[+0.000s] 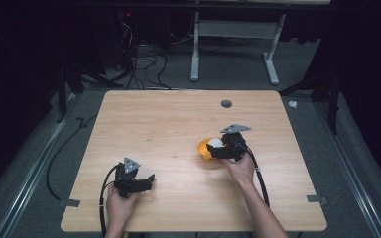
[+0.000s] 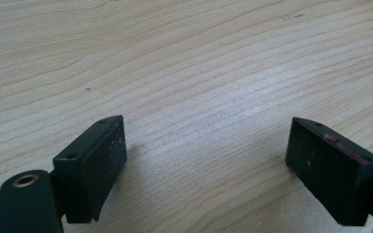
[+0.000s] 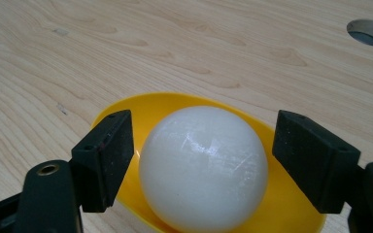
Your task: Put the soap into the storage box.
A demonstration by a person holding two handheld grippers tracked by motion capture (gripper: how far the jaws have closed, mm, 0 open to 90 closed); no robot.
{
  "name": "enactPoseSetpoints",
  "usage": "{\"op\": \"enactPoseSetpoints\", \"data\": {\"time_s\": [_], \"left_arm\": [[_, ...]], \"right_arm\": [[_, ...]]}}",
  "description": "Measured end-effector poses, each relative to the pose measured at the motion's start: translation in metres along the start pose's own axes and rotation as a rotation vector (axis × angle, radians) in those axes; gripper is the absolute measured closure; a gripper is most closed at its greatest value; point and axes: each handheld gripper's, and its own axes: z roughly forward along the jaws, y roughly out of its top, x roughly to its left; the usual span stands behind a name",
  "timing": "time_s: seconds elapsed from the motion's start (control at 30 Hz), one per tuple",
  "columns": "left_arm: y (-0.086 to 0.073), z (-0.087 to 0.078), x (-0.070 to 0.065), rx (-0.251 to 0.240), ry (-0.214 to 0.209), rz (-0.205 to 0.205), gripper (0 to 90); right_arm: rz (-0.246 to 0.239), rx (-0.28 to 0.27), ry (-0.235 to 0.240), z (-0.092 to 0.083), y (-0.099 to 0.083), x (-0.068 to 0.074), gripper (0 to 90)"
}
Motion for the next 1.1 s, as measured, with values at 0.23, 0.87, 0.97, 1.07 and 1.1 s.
{"op": "enactPoseSetpoints", "data": {"time_s": [0.23,0.87,0.97,1.07,1.1], "left_arm": [[0.0,0.0,0.0,0.0,0.0,0.0,15.2],[0.0,0.0,0.0,0.0,0.0,0.0,15.3],[0.0,0.0,0.0,0.0,0.0,0.0,15.3],[0.0,0.0,0.0,0.0,0.0,0.0,15.3],[0.0,0.0,0.0,0.0,0.0,0.0,15.3]], "right_arm": [[0.0,-0.019,0.002,-0.006,0.001,0.0,23.8],[0.016,-0.091,-0.006,-0.031,0.002,-0.008,25.5],[0.019,-0.099,-0.011,-0.037,0.001,-0.009,25.9],[0.021,-0.107,-0.02,-0.042,0.001,-0.011,26.6],[0.021,-0.107,-0.02,-0.042,0.001,-0.011,26.6]]}}
